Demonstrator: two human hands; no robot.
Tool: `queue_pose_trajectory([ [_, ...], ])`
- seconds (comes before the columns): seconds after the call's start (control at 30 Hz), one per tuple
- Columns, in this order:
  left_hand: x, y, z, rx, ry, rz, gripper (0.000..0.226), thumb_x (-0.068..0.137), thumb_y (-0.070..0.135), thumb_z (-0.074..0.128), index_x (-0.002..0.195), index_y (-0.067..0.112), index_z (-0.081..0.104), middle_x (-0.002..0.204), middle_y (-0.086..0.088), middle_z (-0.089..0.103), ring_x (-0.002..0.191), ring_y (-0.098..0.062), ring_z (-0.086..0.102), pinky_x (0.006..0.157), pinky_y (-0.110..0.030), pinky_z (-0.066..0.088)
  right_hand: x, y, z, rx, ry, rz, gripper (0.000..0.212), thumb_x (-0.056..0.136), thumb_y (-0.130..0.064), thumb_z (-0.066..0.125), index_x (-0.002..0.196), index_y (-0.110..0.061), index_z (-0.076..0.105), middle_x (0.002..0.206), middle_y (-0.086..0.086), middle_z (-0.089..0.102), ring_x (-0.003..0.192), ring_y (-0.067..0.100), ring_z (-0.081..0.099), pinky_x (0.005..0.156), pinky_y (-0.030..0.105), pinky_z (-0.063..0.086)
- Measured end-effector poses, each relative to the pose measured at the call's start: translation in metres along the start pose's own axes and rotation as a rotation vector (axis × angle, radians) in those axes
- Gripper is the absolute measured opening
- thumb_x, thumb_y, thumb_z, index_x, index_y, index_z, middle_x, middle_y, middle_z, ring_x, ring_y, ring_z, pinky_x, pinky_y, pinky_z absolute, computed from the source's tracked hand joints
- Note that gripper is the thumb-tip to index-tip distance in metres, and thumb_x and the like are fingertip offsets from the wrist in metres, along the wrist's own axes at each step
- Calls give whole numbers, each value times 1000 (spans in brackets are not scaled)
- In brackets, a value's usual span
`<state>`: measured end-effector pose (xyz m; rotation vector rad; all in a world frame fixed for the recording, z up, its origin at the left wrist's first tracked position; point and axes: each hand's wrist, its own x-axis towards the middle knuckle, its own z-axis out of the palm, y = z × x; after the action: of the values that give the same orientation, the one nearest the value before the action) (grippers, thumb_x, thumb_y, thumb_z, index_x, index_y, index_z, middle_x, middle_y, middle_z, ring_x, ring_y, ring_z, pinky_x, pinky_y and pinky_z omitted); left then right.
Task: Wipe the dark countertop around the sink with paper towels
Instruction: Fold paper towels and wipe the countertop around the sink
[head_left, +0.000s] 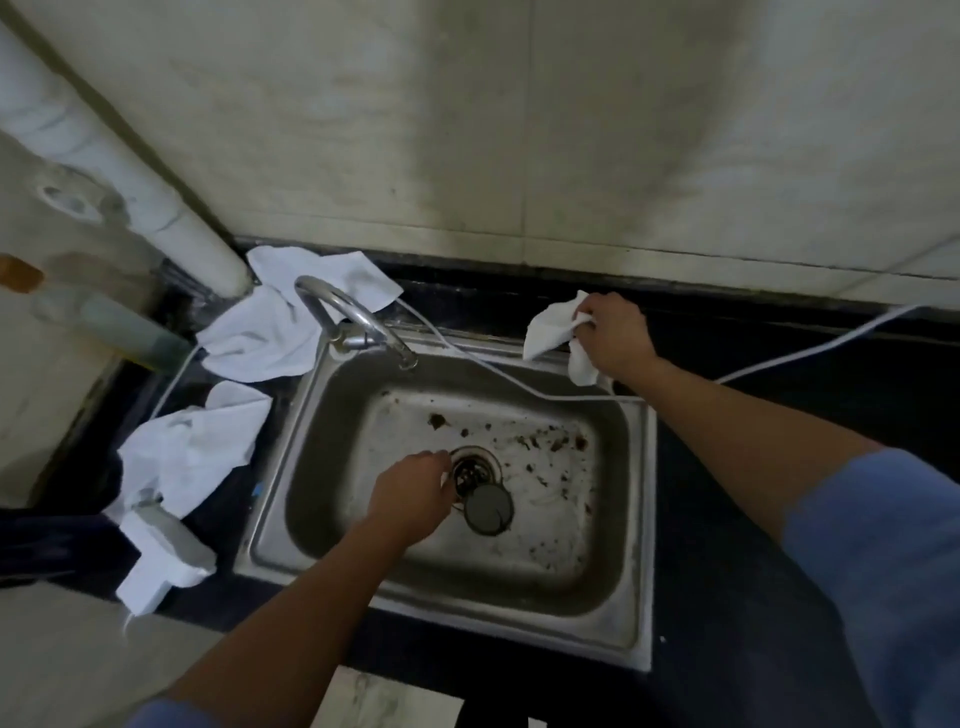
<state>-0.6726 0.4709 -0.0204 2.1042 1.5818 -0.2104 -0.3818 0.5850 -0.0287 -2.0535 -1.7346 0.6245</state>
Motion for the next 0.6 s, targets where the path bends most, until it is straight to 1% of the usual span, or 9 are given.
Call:
queue_pose_trajectory([
  [0.1, 9, 14, 2, -2, -18, 106, 21, 93, 30, 50, 107, 16, 60, 101, -3, 64, 90, -21, 61, 73, -31, 48, -50, 13, -34, 22, 99, 28, 14, 86, -10, 57, 92, -2, 67, 96, 22, 61, 86, 37, 60, 69, 33, 43],
  [0.17, 15, 27, 10, 1, -38, 174, 20, 92, 29, 50, 101, 15, 61, 97, -4, 65, 88, -22, 61, 69, -31, 47, -90, 26, -55, 9, 127, 73, 11, 83, -11, 58, 88, -6, 67, 92, 18, 62, 84, 33, 60, 68, 32, 44],
  [0.23, 18, 46, 18, 2, -55, 219, 23, 93, 28, 49, 109, 17, 61, 104, -5, 65, 93, -23, 60, 70, -29, 44, -130, 42, -72, -3, 139, 128, 8, 83, -11, 59, 85, -9, 66, 88, 14, 61, 81, 29, 59, 68, 32, 44],
  [0.3, 15, 70, 27, 1, -71, 270, 28, 94, 29, 49, 119, 18, 58, 112, -4, 64, 100, -22, 60, 76, -30, 45, -170, 59, -85, -11, 151, 201, 5, 82, -10, 61, 84, -11, 66, 88, 10, 60, 79, 26, 59, 68, 32, 44],
  [0.33, 11, 82, 31, -7, -75, 307, 29, 94, 29, 50, 119, 18, 58, 112, -4, 64, 100, -22, 60, 78, -31, 47, -190, 68, -90, -17, 161, 237, 5, 82, -10, 62, 84, -13, 65, 88, 8, 59, 78, 25, 59, 68, 32, 44],
  [0.4, 4, 105, 41, -29, -84, 387, 26, 93, 28, 50, 114, 17, 60, 109, -4, 65, 97, -22, 60, 79, -33, 50, -227, 89, -97, -27, 172, 308, 6, 82, -12, 63, 85, -16, 65, 89, 5, 58, 79, 23, 59, 70, 32, 46],
  [0.47, -4, 126, 53, -18, -109, 442, 23, 92, 28, 50, 109, 17, 61, 106, -3, 65, 95, -21, 60, 78, -33, 50, -264, 110, -96, -34, 164, 374, 8, 83, -14, 63, 90, -17, 66, 94, 4, 57, 81, 23, 60, 73, 36, 49],
  [0.53, -10, 147, 65, 18, -136, 484, 20, 92, 28, 49, 103, 17, 62, 102, -3, 65, 91, -21, 61, 76, -33, 50, -299, 131, -89, -57, 147, 415, 12, 84, -17, 62, 95, -19, 66, 100, 2, 56, 83, 26, 62, 74, 39, 51],
  [0.6, -16, 168, 78, 54, -160, 513, 19, 91, 28, 49, 99, 17, 62, 100, -5, 66, 89, -23, 62, 75, -33, 50, -330, 152, -75, -94, 106, 434, 16, 86, -18, 61, 101, -20, 66, 109, 4, 55, 84, 30, 62, 72, 39, 51],
])
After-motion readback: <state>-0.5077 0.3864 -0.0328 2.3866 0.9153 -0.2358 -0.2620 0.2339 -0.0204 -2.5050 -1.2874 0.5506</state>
